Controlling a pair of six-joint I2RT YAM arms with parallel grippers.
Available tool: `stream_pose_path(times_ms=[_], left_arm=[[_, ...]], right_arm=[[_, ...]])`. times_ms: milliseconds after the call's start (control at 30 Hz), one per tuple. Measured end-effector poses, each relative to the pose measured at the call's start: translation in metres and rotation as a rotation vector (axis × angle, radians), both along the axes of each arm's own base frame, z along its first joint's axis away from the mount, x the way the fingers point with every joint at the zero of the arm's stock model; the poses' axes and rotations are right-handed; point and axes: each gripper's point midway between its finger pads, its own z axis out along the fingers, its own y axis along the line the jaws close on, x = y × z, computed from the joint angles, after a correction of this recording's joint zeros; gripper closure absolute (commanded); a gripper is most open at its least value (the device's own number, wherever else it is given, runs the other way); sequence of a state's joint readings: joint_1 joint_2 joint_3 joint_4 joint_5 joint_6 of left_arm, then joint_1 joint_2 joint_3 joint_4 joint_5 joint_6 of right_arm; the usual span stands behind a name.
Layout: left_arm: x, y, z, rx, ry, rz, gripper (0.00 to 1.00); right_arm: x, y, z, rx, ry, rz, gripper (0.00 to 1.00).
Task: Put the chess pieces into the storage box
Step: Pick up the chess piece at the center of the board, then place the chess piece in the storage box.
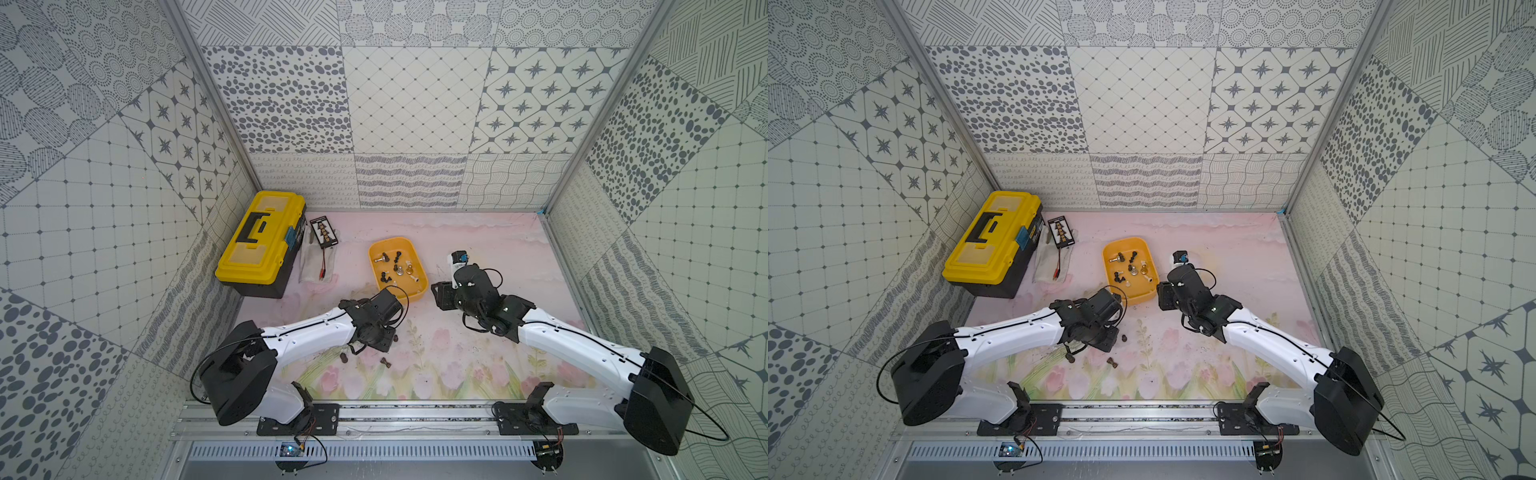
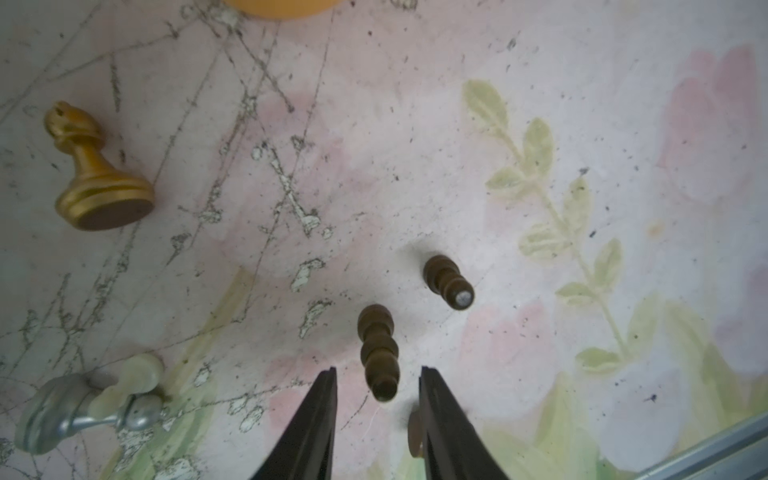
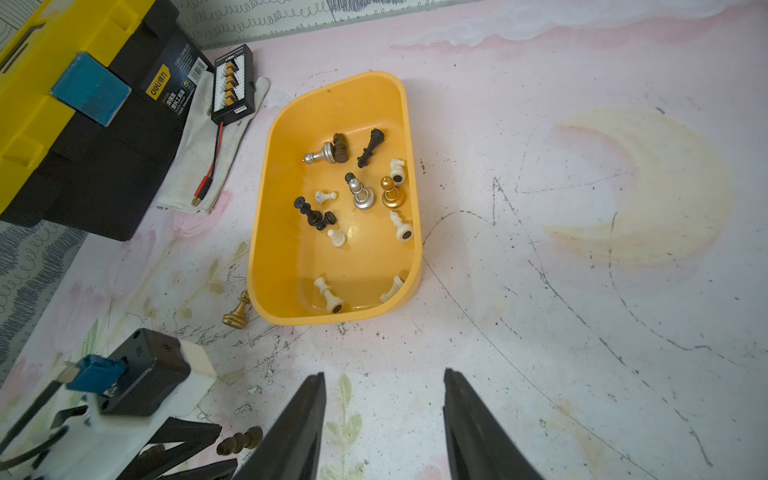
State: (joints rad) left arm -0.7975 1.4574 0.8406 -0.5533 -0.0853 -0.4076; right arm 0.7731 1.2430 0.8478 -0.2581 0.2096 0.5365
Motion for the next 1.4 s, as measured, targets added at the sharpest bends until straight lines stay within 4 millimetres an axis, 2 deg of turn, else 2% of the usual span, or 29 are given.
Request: stream_pose_path(times_ms=[267, 433, 500, 567, 800, 1200, 1300, 1400], left_arm=[[0.009, -0.002, -0.003, 0.023, -0.015, 0.008, 0.73], [0.01, -0.003, -0.001, 0.017, -0.024, 0.009, 0.84], [0.011, -0.004, 0.003, 0.01, -0.031, 0.007, 0.92], [0.012, -0.004, 0.008, 0.0, -0.043, 0.008, 0.95], [0.019, -0.005, 0.039, -0.042, -0.121, 0.012, 0.99], [0.044, -0.009, 0.113, -0.086, -0.285, 0.032, 0.99], [0.06, -0.008, 0.128, -0.085, -0.318, 0.049, 1.0], [0.088, -0.008, 0.136, -0.076, -0.334, 0.078, 0.99]], right_arm=[[-0.001, 0.002, 0.0, 0.014, 0.011, 0.006, 0.48], [-0.002, 0.003, -0.001, 0.017, 0.013, 0.007, 0.48], [-0.002, 0.003, -0.001, 0.017, 0.013, 0.007, 0.48], [-0.002, 0.003, 0.0, 0.017, 0.013, 0.007, 0.48], [-0.002, 0.003, 0.0, 0.018, 0.013, 0.007, 0.48], [-0.005, -0.001, 0.005, 0.039, -0.002, -0.003, 0.48], [-0.003, -0.002, 0.006, 0.04, -0.011, -0.011, 0.48], [-0.002, -0.002, 0.008, 0.042, -0.019, -0.017, 0.48]])
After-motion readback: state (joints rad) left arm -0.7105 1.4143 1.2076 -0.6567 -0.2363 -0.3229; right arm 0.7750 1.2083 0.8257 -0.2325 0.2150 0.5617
